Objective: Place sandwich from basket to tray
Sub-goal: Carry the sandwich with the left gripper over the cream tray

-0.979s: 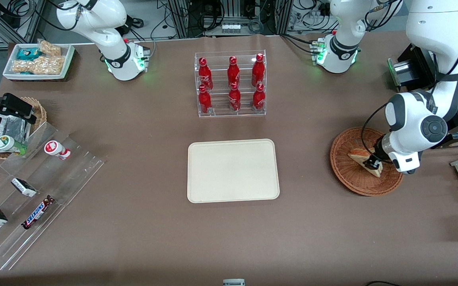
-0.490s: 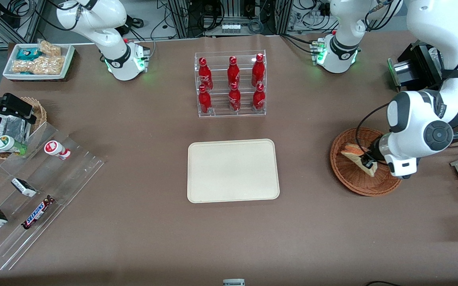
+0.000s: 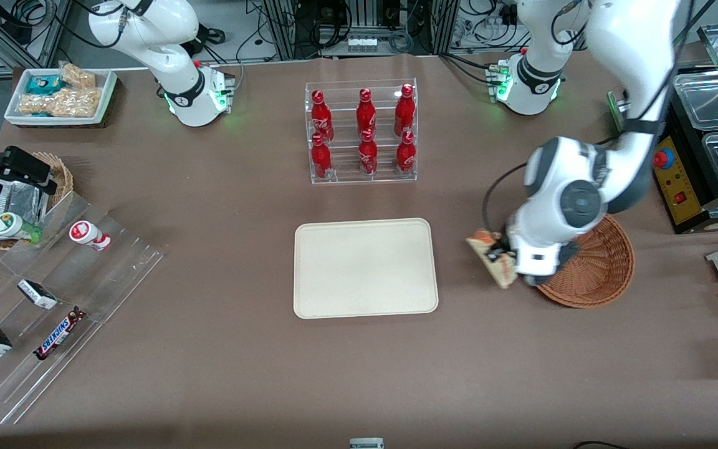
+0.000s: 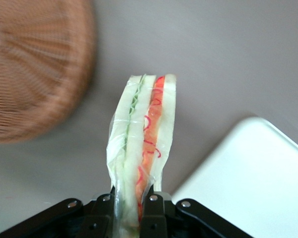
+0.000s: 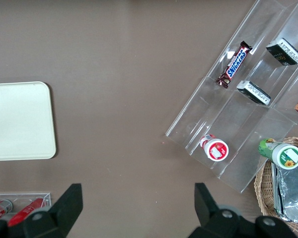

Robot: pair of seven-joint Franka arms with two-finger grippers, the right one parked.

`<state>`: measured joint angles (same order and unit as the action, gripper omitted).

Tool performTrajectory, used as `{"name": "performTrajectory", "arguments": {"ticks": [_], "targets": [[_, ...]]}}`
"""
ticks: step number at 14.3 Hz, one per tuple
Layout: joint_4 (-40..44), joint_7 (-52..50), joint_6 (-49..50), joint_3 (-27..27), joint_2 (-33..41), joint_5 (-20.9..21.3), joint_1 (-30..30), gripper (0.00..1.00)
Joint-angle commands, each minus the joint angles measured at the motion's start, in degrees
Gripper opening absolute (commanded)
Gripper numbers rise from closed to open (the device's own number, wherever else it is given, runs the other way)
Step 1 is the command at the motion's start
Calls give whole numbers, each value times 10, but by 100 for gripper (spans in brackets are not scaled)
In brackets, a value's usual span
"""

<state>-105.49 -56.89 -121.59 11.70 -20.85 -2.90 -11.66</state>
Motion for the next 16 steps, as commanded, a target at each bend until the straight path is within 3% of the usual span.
{"name": "performTrajectory", "arguments": {"ticks": [1, 6, 10, 13, 16], "targets": [[90, 5, -11, -5, -72, 4, -58, 7], [180, -2, -47, -5, -150, 48, -149, 8], [197, -2, -100, -5, -189, 51, -194, 8], [197, 9, -115, -5, -204, 54, -207, 8], [199, 17, -117, -5, -219, 88, -208, 8]]}}
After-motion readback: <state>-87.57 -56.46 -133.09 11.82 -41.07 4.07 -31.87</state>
